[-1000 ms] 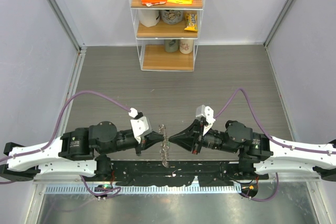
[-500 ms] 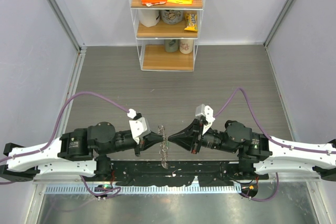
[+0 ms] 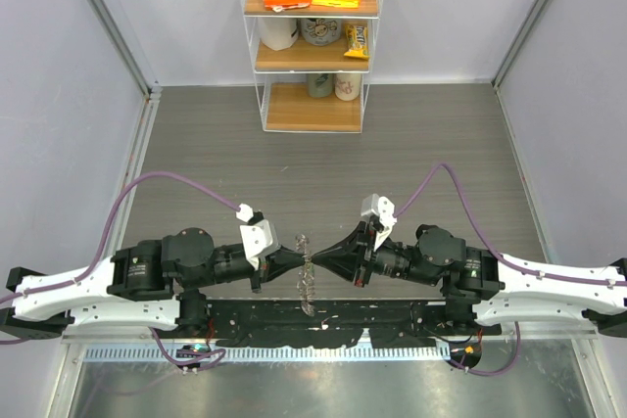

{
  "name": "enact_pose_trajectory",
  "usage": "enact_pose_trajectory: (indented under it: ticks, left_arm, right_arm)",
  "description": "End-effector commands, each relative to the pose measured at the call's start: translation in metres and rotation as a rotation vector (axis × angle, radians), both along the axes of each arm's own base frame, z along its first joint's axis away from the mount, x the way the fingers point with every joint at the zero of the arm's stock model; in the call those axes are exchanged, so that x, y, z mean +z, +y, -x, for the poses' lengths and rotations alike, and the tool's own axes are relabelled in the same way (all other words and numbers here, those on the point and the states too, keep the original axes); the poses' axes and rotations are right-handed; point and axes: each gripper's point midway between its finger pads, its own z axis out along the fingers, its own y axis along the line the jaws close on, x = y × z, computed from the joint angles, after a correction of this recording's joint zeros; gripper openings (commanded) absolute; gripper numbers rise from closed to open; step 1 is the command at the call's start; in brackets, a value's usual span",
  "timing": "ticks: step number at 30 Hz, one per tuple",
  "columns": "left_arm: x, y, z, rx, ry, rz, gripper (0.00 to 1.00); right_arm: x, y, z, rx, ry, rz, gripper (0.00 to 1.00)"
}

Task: Put the keys on the keyring

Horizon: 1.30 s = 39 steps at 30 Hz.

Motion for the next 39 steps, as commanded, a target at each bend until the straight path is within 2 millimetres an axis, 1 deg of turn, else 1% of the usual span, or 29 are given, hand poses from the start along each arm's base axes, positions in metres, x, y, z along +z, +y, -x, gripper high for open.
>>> enact_pose_trajectory:
  ticks: [1,6,10,16,18,20,23,28,33,34,35,36,37,38,39]
  left_arm:
    - [0.032,-0.004,0.002,-0.014,-0.019,0.124,0.00]
    - [0.033,-0.003,0.002,-0.017,-0.021,0.131,0.00]
    - [0.034,-0.002,0.003,-0.018,-0.023,0.137,0.00]
    - [0.036,-0.001,0.006,-0.035,-0.024,0.154,0.00]
    - [0.037,-0.001,0.007,-0.041,-0.025,0.159,0.00]
    - [0.038,-0.001,0.008,-0.048,-0.027,0.164,0.00]
    - [0.038,-0.001,0.008,-0.050,-0.030,0.166,0.00]
    - [0.038,-0.002,0.009,-0.053,-0.031,0.166,0.00]
    - [0.039,-0.001,0.008,-0.051,-0.032,0.172,0.00]
    - [0.039,-0.001,0.008,-0.051,-0.032,0.172,0.00]
    - [0.039,-0.001,0.009,-0.053,-0.032,0.173,0.00]
    - [0.039,-0.001,0.009,-0.054,-0.030,0.177,0.00]
    - [0.039,-0.001,0.009,-0.054,-0.029,0.181,0.00]
    - [0.041,-0.001,0.010,-0.057,-0.029,0.185,0.00]
    - [0.042,-0.001,0.010,-0.058,-0.028,0.192,0.00]
  right_arm:
    - [0.022,0.002,0.000,-0.005,0.004,-0.075,0.05]
    - [0.019,0.002,-0.002,-0.014,0.009,-0.070,0.06]
    - [0.016,0.000,-0.005,-0.034,0.015,-0.063,0.08]
    - [0.013,-0.005,-0.010,-0.067,0.019,-0.061,0.16]
    - [0.015,-0.005,-0.011,-0.070,0.019,-0.064,0.20]
    - [0.014,-0.005,-0.011,-0.070,0.022,-0.058,0.27]
    - [0.014,-0.003,-0.010,-0.063,0.022,-0.054,0.27]
    - [0.015,-0.005,-0.009,-0.060,0.016,-0.058,0.33]
    - [0.023,-0.011,-0.009,-0.059,-0.016,-0.066,0.39]
    - [0.022,-0.011,-0.009,-0.059,-0.030,-0.051,0.40]
    - [0.024,-0.012,-0.008,-0.053,-0.038,-0.049,0.41]
    - [0.022,-0.013,-0.008,-0.049,-0.058,-0.024,0.43]
    - [0.026,-0.013,-0.007,-0.040,-0.082,-0.016,0.45]
    - [0.021,-0.013,-0.006,-0.031,-0.090,0.017,0.45]
    - [0.023,-0.013,-0.004,-0.017,-0.119,0.037,0.46]
